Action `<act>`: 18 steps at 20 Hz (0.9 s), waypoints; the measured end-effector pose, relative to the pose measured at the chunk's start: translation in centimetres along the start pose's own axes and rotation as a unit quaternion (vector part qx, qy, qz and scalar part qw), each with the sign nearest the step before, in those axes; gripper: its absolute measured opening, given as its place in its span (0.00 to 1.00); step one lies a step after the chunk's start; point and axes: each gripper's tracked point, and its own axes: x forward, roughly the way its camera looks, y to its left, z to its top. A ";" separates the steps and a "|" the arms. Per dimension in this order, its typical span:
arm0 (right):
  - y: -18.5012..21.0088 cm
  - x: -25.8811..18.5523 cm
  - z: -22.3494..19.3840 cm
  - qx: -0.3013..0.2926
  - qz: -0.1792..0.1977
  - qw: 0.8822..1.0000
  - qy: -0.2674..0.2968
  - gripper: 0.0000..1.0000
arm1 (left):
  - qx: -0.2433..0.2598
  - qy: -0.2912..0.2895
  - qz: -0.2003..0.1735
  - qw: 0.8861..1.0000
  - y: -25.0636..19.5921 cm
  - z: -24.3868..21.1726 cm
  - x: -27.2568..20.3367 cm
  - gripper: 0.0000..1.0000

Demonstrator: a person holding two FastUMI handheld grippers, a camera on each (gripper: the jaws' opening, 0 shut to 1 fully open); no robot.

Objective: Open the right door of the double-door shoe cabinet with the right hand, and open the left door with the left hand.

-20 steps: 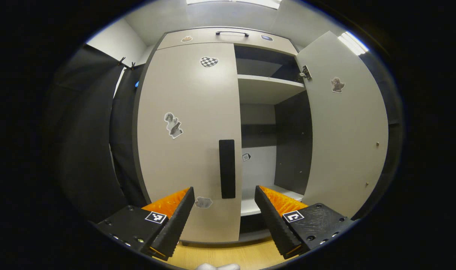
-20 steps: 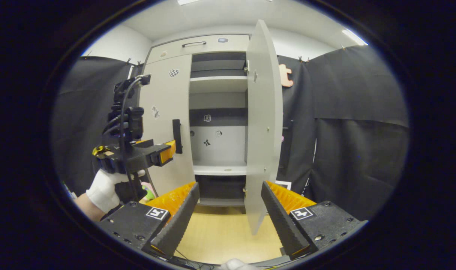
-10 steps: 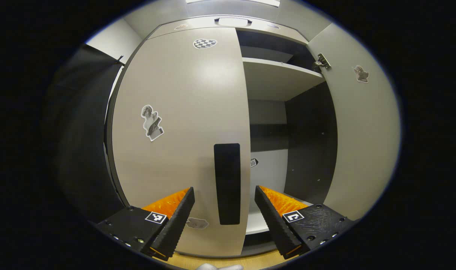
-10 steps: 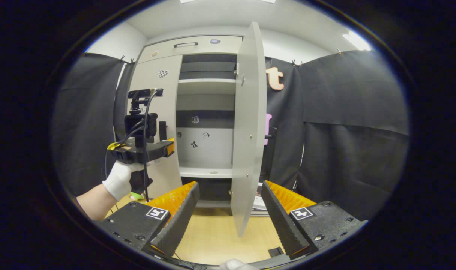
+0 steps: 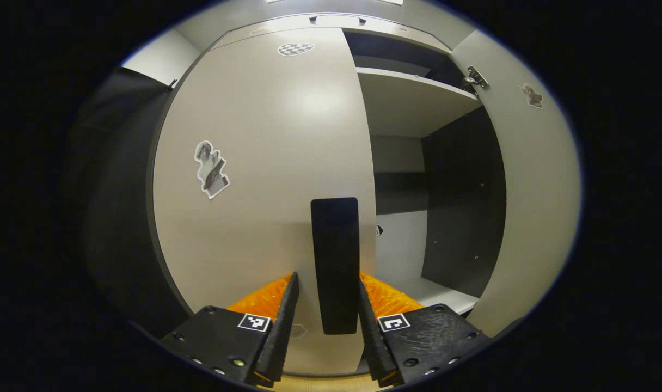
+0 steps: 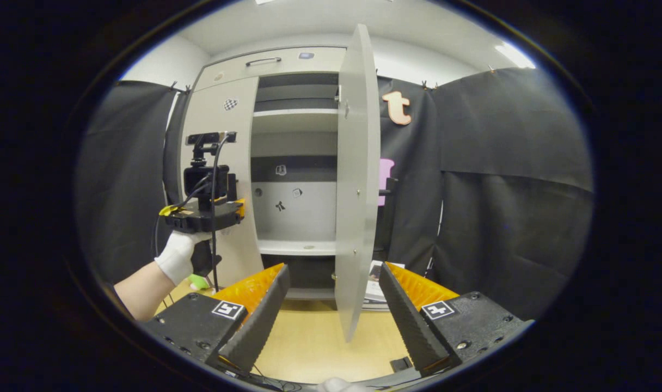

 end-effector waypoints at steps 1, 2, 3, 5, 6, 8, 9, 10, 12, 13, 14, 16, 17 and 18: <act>0.1 0.0 0.1 -0.002 0.002 1.000 0.000 1.00 | -0.004 0.000 0.001 1.000 -0.4 0.1 -0.4 0.59; 0.4 0.0 0.2 -0.003 0.006 1.000 -0.002 1.00 | 0.001 0.004 0.004 1.000 -0.3 -0.1 0.2 0.26; 0.7 0.0 0.3 -0.005 0.011 1.000 -0.002 1.00 | -0.001 0.001 0.006 1.000 -0.1 0.0 0.4 0.22; 1.2 -0.4 0.3 -0.009 0.020 1.000 -0.004 1.00 | -0.008 0.003 0.010 1.000 -0.1 0.0 -0.1 0.12; 1.2 -0.6 0.1 -0.011 0.022 1.000 -0.004 1.00 | -0.009 0.004 0.008 1.000 -0.1 -0.1 0.2 0.08; 1.4 -1.2 0.3 -0.009 0.028 1.000 -0.008 1.00 | -0.013 0.010 0.000 1.000 -0.1 -0.1 -0.2 0.05; 1.5 -1.4 0.4 -0.010 0.030 0.999 -0.011 1.00 | -0.018 0.008 -0.002 1.000 -0.1 -0.1 -0.4 0.04; 1.5 -1.7 0.5 -0.010 0.032 0.999 -0.013 1.00 | -0.017 0.009 -0.004 1.000 -0.1 -0.1 -0.6 0.05; 1.6 -2.2 0.6 -0.010 0.037 0.999 -0.017 1.00 | -0.015 0.007 -0.009 1.000 -0.2 0.0 -1.3 0.05; 1.6 -2.5 0.5 -0.009 0.040 0.999 -0.016 1.00 | -0.014 0.006 -0.012 1.000 -0.2 0.1 -1.8 0.05; 1.7 -2.8 0.4 -0.008 0.043 0.999 -0.017 1.00 | -0.016 0.005 -0.013 1.000 -0.2 0.1 -2.1 0.05; 2.0 -3.4 0.0 -0.005 0.050 0.999 -0.015 1.00 | -0.014 0.004 -0.020 1.000 -0.1 0.2 -3.1 0.05; 2.1 -3.6 -0.1 -0.004 0.053 0.999 -0.013 1.00 | -0.013 0.004 -0.024 1.000 0.0 0.1 -3.4 0.05; 2.1 -3.7 -0.3 -0.003 0.057 0.998 -0.011 1.00 | -0.014 0.005 -0.027 1.000 0.2 0.1 -3.9 0.04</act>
